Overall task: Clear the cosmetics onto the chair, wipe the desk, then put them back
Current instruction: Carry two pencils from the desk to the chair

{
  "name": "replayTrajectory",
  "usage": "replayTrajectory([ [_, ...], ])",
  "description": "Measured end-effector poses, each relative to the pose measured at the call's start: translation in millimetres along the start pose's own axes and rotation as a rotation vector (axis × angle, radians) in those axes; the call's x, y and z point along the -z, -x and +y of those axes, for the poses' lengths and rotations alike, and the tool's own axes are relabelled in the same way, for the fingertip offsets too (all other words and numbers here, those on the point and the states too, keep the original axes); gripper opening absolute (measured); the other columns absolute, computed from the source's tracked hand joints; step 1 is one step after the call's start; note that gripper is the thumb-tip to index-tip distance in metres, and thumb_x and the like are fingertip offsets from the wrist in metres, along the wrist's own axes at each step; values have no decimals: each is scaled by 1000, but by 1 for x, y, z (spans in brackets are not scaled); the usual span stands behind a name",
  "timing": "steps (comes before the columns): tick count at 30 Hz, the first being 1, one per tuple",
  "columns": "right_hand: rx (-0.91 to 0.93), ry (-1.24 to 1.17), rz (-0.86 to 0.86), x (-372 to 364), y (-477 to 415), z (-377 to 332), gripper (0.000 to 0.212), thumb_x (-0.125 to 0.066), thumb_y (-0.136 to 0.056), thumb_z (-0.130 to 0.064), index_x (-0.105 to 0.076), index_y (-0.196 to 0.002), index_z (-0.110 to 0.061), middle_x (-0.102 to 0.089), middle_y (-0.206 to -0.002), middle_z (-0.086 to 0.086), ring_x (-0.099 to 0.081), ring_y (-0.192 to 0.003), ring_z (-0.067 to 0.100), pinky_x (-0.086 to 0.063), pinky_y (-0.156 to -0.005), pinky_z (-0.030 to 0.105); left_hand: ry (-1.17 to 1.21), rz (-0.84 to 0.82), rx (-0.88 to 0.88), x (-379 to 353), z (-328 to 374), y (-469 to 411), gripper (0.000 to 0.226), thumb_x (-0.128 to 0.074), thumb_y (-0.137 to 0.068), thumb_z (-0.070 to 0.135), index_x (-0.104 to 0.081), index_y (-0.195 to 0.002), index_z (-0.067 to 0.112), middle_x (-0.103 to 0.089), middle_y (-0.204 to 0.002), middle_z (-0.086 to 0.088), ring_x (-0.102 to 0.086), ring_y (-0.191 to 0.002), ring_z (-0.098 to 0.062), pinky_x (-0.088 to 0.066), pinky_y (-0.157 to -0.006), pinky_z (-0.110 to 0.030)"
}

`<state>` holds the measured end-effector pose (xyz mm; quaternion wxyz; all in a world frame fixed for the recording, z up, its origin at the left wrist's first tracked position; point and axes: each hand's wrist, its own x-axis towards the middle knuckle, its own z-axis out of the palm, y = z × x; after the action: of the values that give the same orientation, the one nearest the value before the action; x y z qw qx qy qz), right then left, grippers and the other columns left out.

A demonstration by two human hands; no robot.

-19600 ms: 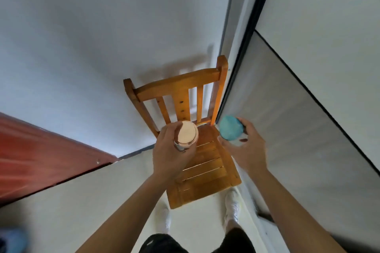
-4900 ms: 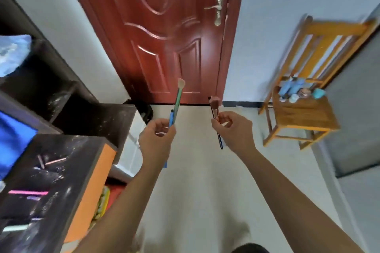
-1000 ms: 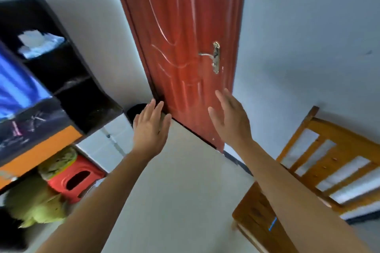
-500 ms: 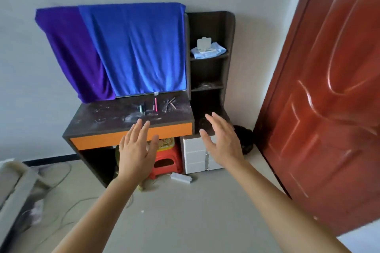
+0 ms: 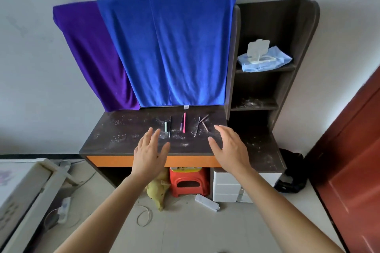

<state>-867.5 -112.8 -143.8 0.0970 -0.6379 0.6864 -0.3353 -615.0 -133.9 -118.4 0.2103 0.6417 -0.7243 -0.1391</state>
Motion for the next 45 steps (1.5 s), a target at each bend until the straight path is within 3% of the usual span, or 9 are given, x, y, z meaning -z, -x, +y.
replayTrajectory([
  [6, -16, 18, -114, -41, -87, 7, 49, -55, -99, -43, -53, -141, -19, -56, -139, -2, -53, -127, 19, -46, -100, 36, -7, -28, 87, -18, -14, -76, 63, -44, -100, 49, -30, -154, 19, -20, -164, -4, -20, -148, -26, -24, -116, -48],
  [12, -48, 90, -246, -96, -150, 10, 51, -51, -100, -47, -49, -144, -23, -55, -140, -4, -51, -129, 18, -46, -94, 35, -24, -100, 147, -43, -54, -139, 66, -46, -98, 51, -30, -154, 19, -23, -163, -3, -23, -147, -26, -27, -115, -47],
  [24, -392, 257, -380, -196, -218, 28, 53, -51, -96, -53, -51, -140, -25, -58, -136, -1, -55, -125, 24, -47, -91, 37, -96, -389, 161, -108, -141, -274, 64, -51, -93, 54, -39, -147, 23, -40, -150, -4, -36, -136, -28, -36, -106, -46],
  [29, -460, 219, -480, -232, -227, 33, 54, -54, -94, -56, -52, -139, -26, -59, -135, 0, -58, -123, 26, -49, -93, 39, -29, -489, 270, -131, -155, -295, 66, -54, -93, 52, -36, -149, 24, -44, -144, -9, -36, -135, -30, -37, -106, -42],
  [39, -372, 312, -548, -309, -264, 57, 58, -51, -93, -65, -55, -128, -18, -56, -122, 7, -61, -108, 29, -43, -70, 35, -40, -366, 483, -190, -160, -298, 53, -60, -90, 50, -52, -133, 19, -51, -127, -12, -42, -124, -31, -39, -98, -42],
  [42, -355, 309, -546, -316, -265, 61, 48, -59, -93, -57, -57, -122, -19, -56, -118, 7, -62, -105, 27, -38, -67, 33, -96, -315, 474, -205, -155, -302, 58, -62, -87, 56, -56, -130, 18, -51, -123, -11, -44, -120, -31, -41, -96, -42],
  [45, -387, 231, -530, -311, -265, 70, 31, -61, -95, -48, -62, -112, -22, -60, -111, 4, -66, -99, 28, -43, -69, 33, -103, -276, 484, -219, -150, -310, 60, -65, -84, 59, -60, -126, 17, -52, -119, -10, -45, -116, -31, -41, -97, -41],
])
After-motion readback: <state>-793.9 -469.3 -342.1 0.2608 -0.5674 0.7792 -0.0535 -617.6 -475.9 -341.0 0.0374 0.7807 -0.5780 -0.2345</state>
